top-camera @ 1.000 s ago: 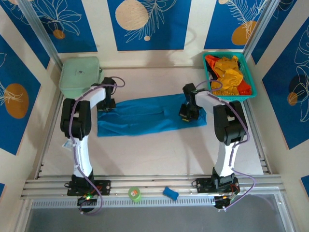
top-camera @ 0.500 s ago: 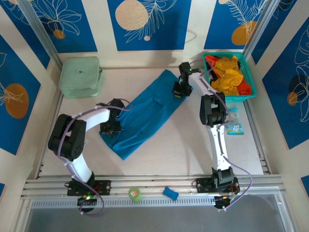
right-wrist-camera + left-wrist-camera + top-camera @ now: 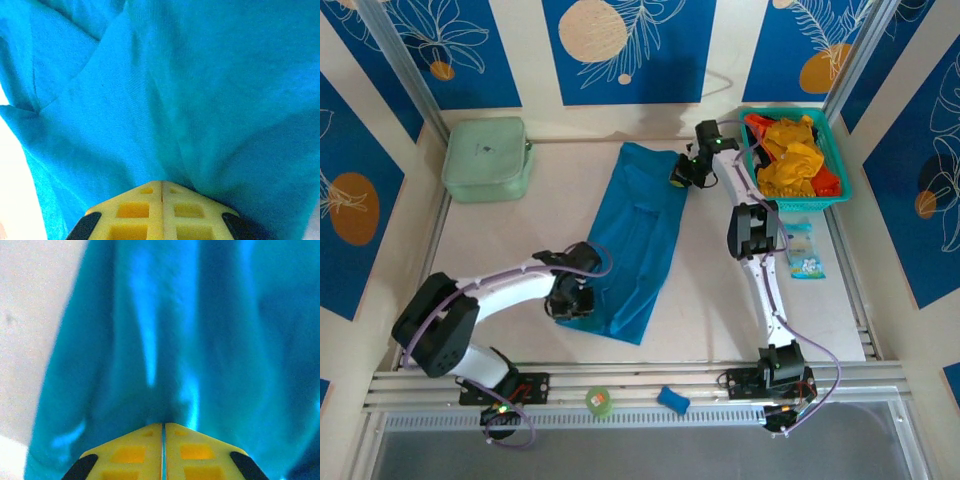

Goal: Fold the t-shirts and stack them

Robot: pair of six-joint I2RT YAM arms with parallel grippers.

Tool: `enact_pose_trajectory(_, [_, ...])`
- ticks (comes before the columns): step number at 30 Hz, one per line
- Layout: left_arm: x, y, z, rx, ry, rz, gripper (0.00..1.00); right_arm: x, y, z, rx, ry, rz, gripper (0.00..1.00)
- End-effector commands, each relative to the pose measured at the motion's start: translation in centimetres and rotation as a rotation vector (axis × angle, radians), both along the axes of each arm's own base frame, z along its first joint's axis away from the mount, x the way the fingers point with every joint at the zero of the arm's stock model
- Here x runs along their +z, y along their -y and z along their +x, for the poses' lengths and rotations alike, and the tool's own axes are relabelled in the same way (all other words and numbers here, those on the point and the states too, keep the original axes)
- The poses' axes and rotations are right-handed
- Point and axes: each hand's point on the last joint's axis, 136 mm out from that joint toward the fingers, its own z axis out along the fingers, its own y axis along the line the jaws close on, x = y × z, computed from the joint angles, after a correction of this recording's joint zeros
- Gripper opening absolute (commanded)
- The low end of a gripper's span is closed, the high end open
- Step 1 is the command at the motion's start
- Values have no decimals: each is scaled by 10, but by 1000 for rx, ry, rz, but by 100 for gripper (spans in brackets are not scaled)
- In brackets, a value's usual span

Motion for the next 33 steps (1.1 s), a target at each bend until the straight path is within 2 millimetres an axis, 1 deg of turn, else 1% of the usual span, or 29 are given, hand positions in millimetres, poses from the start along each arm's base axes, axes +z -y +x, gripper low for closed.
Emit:
enact_pose_trajectory(1, [37, 0, 8, 24, 72, -16, 17, 79, -1, -12, 19, 85, 1, 0])
enact_pose_trajectory(3, [63, -7, 22, 7, 147, 29, 25, 100, 5, -37, 25, 86, -92, 0])
enact_pose_trajectory(4, [73, -12, 30, 0, 181, 64, 29, 107, 8, -53, 23, 84, -146, 0])
enact_pose_trajectory(6, [83, -23, 42, -3, 213, 126, 35, 116, 10, -85, 10, 83, -226, 0])
enact_pose_trajectory(7, [83, -28, 47, -5, 215, 146, 36, 112, 8, -106, 8, 67, -246, 0])
enact_pose_trajectory(8, [80, -30, 52, -4, 209, 154, 36, 106, 4, -122, 7, 57, -251, 0])
enact_pose_trajectory(9, [75, -32, 57, -1, 199, 152, 35, 107, -2, -141, 4, 61, -243, 0])
enact_pose_trajectory(10, [68, -31, 62, -1, 186, 142, 35, 101, -8, -160, 5, 47, -237, 0])
enact_pose_trajectory(12, [53, -27, 71, -4, 164, 115, 33, 88, -17, -190, 0, 7, -248, 0])
enact_pose_trajectory(13, [45, -23, 74, -14, 152, 99, 31, 79, -20, -203, -5, -18, -260, 0])
enact_pose_trajectory(15, [30, -14, 76, -31, 125, 79, 27, 65, -27, -219, -7, -48, -288, 0])
enact_pose_trajectory(17, [16, -7, 74, -37, 93, 49, 24, 52, -29, -226, -8, -65, -331, 0])
enact_pose_trajectory(20, [0, -4, 65, -35, 61, 37, 23, 33, -31, -226, -15, -97, -361, 0])
enact_pose_trajectory(24, [-18, -10, 43, -20, 15, 51, 23, 10, -32, -216, -15, -114, -394, 0])
enact_pose_trajectory(28, [-38, -8, 18, 6, -43, 31, 22, -12, -30, -203, -1, -136, -453, 0])
enact_pose_trajectory(30, [-46, -3, 7, 17, -68, 18, 22, -22, -28, -195, 14, -139, -471, 0])
enact_pose_trajectory(33, [-52, 12, -6, 25, -94, -21, 22, -27, -24, -183, 40, -127, -487, 0])
